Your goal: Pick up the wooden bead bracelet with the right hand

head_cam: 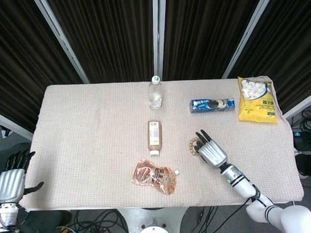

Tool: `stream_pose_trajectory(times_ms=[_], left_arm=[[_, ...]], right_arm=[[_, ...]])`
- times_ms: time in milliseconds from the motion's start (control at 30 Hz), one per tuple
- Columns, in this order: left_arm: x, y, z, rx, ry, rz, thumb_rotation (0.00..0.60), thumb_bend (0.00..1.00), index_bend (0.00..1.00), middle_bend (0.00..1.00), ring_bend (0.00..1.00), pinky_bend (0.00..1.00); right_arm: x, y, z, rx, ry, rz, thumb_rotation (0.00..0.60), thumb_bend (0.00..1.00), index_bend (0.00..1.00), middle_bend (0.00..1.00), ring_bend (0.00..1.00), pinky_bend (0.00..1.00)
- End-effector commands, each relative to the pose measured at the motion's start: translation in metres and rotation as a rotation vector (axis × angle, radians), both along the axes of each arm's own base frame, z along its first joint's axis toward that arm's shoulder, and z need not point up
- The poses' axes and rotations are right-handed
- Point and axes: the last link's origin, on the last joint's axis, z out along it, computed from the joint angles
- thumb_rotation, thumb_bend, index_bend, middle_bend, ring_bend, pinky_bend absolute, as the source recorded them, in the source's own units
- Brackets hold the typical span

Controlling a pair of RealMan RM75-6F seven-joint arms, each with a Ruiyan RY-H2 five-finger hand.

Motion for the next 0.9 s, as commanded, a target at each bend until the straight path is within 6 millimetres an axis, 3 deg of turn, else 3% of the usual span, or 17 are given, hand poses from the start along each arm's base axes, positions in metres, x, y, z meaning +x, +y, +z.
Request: stream_pose_trajectory(times_ms=[33,200,500,667,900], left_arm=[[0.0,0.0,0.0,0.0,-0.001,0.0,0.6,0.0,0.13,0.06,0.0,0.0],[0.0,0.0,-0.001,-0.004,-0.002,-0.004,0.6,0.0,0.13,0.06,0.0,0.0],[0.005,0.003,0.0,-0.005,-0.001,-0.018,0.6,0.0,0.13,0.06,0.0,0.0],[0.007,0.003,-0.001,-0.019,-0.014,-0.024,0.6,0.0,0.13,0.06,0.0,0.0],[0.009,0.004,0.001,-0.021,-0.013,-0.03,0.6,0.0,0.13,0.06,0.0,0.0]], right_arm=[[-0.002,0.001,0.004,-0.006,-0.084,-0.035,0.6,0.6,0.67,0.46,0.12,0.0],[-0.004,-0.005,0.023,0.044,-0.47,-0.283,0.6,0.66,0.68,0.47,0.13,0.0],[0.018,-0.007,0.072,0.423,-1.354,-0.832,0.6,0.67,0.67,0.47,0.12,0.0],[0.027,-0.001,0.083,0.621,-1.602,-0.98,0.6,0.67,0.64,0.47,0.12,0.0],[0.034,0.004,0.083,0.851,-1.798,-1.057,0.6,0.71,0.59,0.45,0.12,0.0]])
